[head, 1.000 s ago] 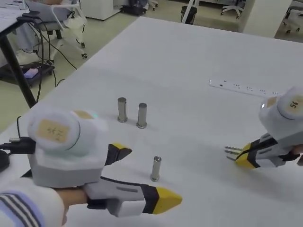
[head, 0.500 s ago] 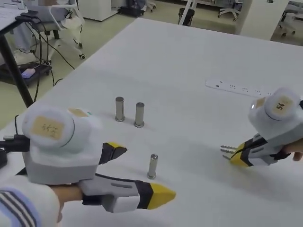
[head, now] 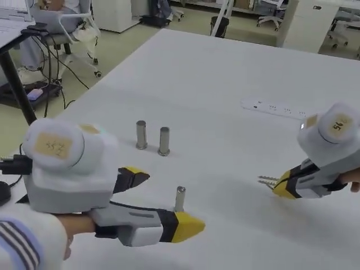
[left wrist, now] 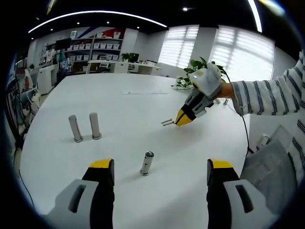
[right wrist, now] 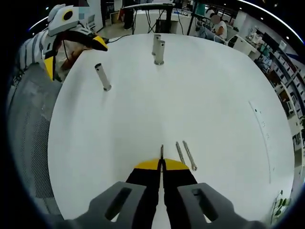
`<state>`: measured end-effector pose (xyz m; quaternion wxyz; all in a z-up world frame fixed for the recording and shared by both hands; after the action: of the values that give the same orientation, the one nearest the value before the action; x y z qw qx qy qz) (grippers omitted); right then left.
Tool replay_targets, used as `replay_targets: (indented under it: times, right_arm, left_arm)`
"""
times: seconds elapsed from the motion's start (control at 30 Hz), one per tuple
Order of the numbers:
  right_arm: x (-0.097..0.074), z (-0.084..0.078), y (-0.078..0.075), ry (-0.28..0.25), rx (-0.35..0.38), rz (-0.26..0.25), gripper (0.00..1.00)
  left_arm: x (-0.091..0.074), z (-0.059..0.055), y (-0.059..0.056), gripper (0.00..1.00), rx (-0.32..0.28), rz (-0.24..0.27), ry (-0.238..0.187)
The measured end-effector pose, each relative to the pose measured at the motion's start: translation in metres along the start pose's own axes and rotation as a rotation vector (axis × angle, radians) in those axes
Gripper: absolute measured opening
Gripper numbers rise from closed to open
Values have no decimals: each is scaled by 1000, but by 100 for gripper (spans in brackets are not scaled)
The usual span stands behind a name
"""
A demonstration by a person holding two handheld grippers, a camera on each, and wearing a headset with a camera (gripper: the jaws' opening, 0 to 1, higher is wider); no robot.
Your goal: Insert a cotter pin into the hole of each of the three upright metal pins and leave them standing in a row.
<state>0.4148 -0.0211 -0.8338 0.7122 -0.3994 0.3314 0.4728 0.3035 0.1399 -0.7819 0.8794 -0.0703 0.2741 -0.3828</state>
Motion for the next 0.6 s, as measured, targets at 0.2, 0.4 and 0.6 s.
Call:
replay_targets:
  times: [0.2,0.4,0.6]
  right_arm:
    - [-14,10,10,-70,-86,-42,1]
    - [-25,21,23,-145,-115,-79,1]
    - [-32,31,32,-223,-148,-113,1]
  left_arm:
    - [0,7,-3,75,12,-9,-8]
    - [2,10,-5,74,16,-19,-1]
    - [6,11,-8,71,28,-35,16]
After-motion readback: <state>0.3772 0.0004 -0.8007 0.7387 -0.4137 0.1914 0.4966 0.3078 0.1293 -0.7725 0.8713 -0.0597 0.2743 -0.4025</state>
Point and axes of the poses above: the centre of the closed fingertips' face, and the gripper's own axes: x roughly forward along the fingers, y roughly to its left, z roughly out of its top, the point moved 1 cm from there along -x, roughly backward along the fingers, and after that the axes turned 10 degrees about -z, right-handed, at the moved point
